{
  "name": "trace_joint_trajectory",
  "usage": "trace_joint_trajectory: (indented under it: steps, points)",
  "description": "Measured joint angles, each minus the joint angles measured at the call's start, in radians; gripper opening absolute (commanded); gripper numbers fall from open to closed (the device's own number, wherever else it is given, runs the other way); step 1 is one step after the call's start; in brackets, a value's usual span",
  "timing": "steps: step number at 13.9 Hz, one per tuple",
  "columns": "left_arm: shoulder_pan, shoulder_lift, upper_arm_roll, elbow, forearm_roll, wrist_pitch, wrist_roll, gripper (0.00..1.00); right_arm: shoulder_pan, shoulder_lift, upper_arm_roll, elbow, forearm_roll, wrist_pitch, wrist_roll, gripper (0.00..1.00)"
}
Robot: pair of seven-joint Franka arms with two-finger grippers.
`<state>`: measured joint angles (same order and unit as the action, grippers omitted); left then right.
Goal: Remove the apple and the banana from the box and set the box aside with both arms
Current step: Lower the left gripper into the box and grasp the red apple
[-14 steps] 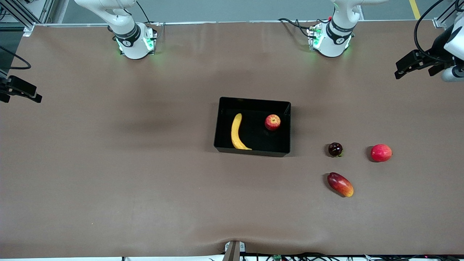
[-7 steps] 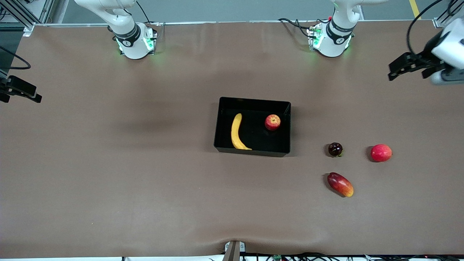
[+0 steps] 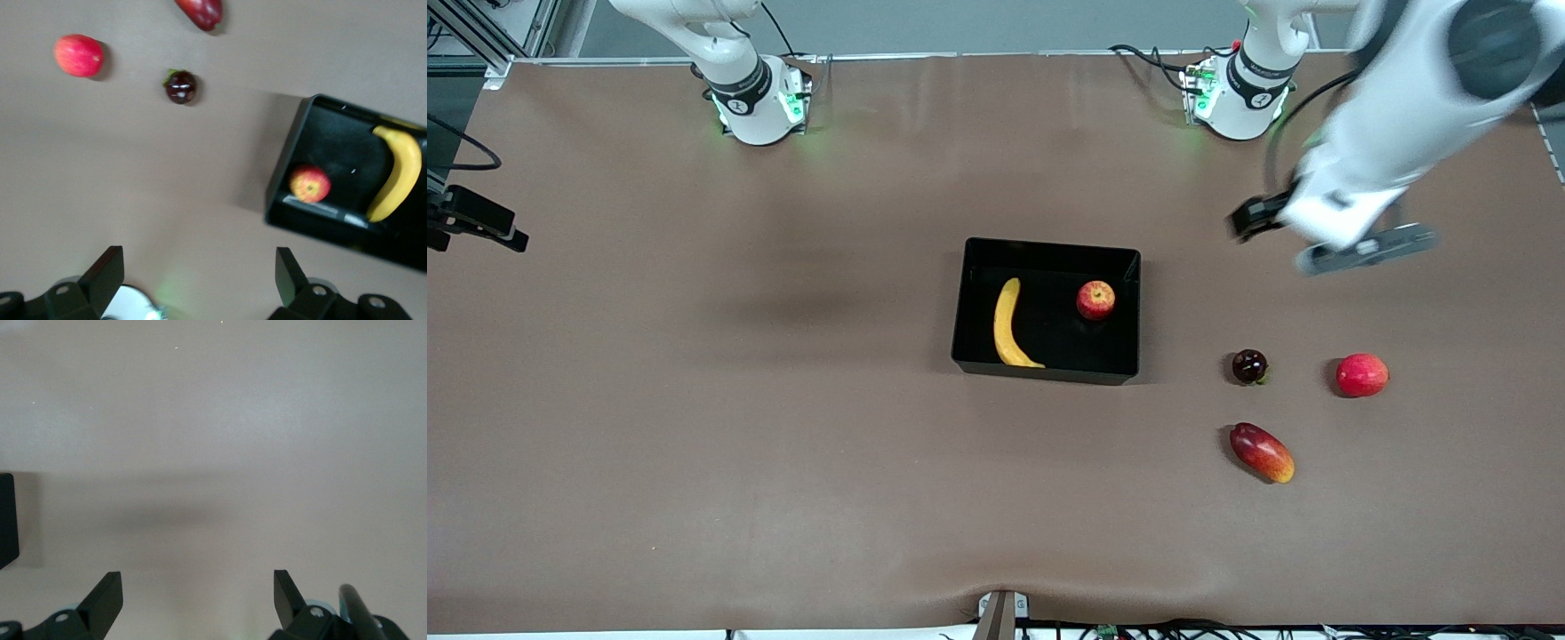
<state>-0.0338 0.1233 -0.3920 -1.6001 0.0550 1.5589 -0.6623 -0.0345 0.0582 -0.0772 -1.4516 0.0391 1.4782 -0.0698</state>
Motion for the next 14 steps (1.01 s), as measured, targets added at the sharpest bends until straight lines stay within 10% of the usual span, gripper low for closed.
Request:
trace_joint_trajectory:
  steps: [14]
  points:
    - [-0.307,0.503,-0.045,0.008,0.26,0.276,-0.715,1.0,0.0,0.0,-0.001,0.0,0.0,0.0,0.0,1.0]
